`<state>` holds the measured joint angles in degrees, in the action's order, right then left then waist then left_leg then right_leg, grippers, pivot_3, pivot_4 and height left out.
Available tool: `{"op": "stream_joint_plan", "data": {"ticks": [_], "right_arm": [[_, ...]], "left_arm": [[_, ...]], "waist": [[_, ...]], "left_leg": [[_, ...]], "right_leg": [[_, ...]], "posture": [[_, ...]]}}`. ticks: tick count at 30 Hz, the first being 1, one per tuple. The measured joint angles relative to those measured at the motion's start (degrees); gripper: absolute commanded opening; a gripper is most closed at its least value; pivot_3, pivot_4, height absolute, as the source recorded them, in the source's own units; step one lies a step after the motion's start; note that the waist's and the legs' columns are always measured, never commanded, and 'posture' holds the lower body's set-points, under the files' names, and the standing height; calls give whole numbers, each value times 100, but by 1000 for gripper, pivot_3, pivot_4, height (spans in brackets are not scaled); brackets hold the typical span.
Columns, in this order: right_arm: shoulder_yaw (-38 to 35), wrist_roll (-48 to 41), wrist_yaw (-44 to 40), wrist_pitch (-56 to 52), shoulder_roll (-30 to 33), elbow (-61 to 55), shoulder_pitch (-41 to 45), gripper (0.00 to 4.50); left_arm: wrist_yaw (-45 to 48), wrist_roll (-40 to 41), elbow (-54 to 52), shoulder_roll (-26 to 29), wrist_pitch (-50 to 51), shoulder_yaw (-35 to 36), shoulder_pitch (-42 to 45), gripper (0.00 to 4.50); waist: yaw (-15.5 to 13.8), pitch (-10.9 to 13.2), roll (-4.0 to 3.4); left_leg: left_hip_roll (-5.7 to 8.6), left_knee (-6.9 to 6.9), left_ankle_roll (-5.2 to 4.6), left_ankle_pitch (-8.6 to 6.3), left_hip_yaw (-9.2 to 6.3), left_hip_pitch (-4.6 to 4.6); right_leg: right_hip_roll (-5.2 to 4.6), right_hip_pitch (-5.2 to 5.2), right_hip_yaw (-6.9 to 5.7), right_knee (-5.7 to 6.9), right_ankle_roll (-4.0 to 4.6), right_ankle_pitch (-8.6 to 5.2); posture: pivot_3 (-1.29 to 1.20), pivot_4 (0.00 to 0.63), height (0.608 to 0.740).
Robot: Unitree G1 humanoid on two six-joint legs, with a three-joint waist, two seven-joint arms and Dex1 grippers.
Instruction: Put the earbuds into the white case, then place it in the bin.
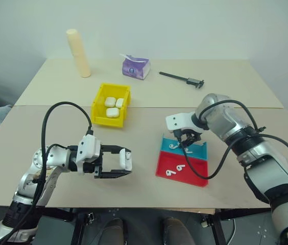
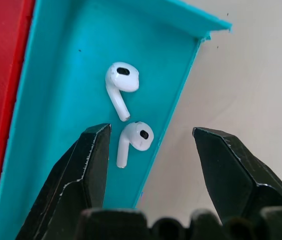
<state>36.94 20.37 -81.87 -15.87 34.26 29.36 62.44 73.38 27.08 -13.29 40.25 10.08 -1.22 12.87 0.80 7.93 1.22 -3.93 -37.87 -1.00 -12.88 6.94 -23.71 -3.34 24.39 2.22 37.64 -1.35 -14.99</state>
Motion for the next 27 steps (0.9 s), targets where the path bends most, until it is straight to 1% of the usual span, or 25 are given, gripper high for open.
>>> {"op": "stream_joint_plan", "data": {"ticks": [2, 26, 27], "right_arm": [[-2, 6, -22, 59, 1, 26, -28, 1907], [-17, 152, 3, 102, -25, 157, -97, 1907], [-27, 150, -4, 101, -25, 156, -103, 1714]], "left_arm": [[-2, 0, 0, 0, 0, 0, 0, 2792], [33, -24, 30, 29, -34, 0, 34, 2792], [35, -24, 30, 29, -34, 0, 34, 2792]], "waist": [[2, 0, 0], [3, 0, 0], [3, 0, 0]], "left_leg": [[0, 0, 0, 0, 0, 0], [0, 0, 0, 0, 0, 2], [0, 0, 0, 0, 0, 2]], "right_leg": [[0, 0, 0, 0, 0, 0], [0, -2, 0, 0, 0, 0], [0, -2, 0, 0, 0, 0]], "posture": [[0, 150, 740], [0, 150, 740], [0, 150, 740]]}}
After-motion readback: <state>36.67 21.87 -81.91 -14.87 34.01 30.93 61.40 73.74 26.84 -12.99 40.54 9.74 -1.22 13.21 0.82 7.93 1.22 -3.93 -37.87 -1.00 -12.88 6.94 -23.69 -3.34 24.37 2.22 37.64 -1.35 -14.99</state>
